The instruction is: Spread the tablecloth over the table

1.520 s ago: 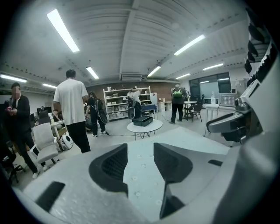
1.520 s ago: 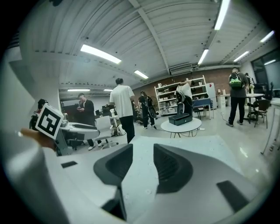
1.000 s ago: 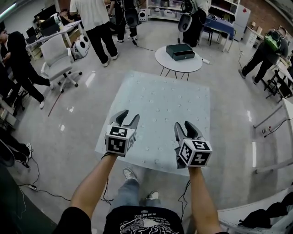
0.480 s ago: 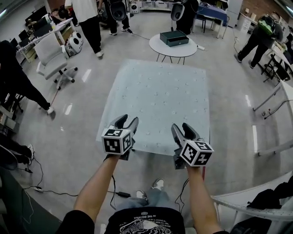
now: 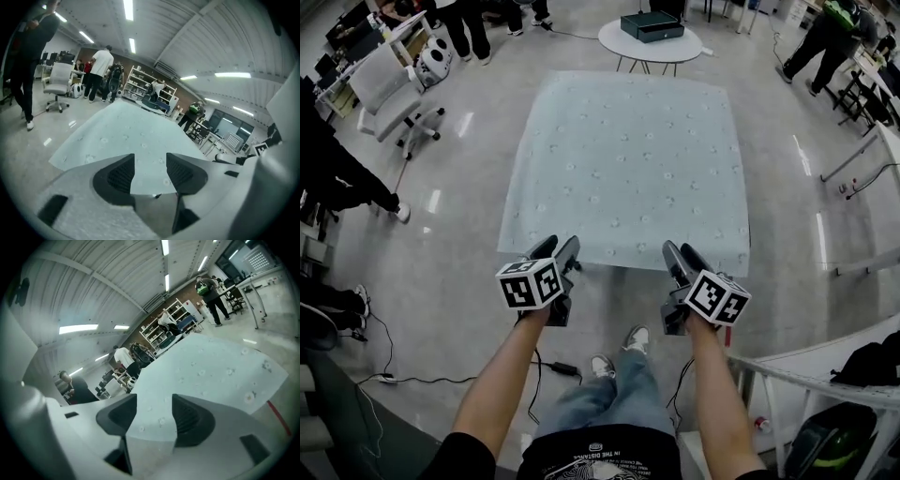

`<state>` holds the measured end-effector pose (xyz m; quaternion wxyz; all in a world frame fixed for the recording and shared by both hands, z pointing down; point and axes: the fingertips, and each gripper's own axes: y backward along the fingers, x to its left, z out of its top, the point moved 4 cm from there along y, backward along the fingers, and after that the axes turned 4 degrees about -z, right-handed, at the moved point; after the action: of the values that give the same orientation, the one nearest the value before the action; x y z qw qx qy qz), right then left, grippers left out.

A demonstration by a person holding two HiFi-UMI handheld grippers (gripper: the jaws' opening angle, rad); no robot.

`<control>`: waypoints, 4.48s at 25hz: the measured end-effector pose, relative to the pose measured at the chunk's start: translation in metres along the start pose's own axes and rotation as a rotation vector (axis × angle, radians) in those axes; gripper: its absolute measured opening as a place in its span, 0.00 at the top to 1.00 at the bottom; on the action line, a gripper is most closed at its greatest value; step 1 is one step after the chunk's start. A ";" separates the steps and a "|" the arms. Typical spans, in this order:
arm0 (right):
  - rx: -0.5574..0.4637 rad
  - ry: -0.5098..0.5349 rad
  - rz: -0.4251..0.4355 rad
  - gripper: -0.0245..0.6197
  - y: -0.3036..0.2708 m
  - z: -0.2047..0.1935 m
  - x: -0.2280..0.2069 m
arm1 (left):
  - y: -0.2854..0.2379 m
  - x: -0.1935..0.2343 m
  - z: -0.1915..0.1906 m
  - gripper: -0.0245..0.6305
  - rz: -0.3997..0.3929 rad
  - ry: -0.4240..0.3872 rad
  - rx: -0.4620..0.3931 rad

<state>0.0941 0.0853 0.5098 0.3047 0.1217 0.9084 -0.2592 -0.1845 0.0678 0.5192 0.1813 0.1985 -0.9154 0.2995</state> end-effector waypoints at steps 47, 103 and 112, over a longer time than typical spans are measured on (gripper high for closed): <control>0.006 -0.521 0.035 0.95 -0.014 -0.077 -0.094 | -0.051 0.027 -0.100 0.95 -0.243 0.667 -0.119; -0.172 0.634 0.009 0.95 0.157 0.167 0.124 | 0.087 -0.235 0.126 0.96 -0.143 -0.514 -0.192; -0.188 0.724 0.021 0.95 0.168 0.181 0.123 | 0.088 -0.251 0.123 0.96 -0.128 -0.556 -0.192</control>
<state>0.1498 0.1353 0.2444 -0.0237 0.1863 0.9759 -0.1116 -0.0376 0.1206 0.2707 -0.0398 0.3121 -0.9397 0.1338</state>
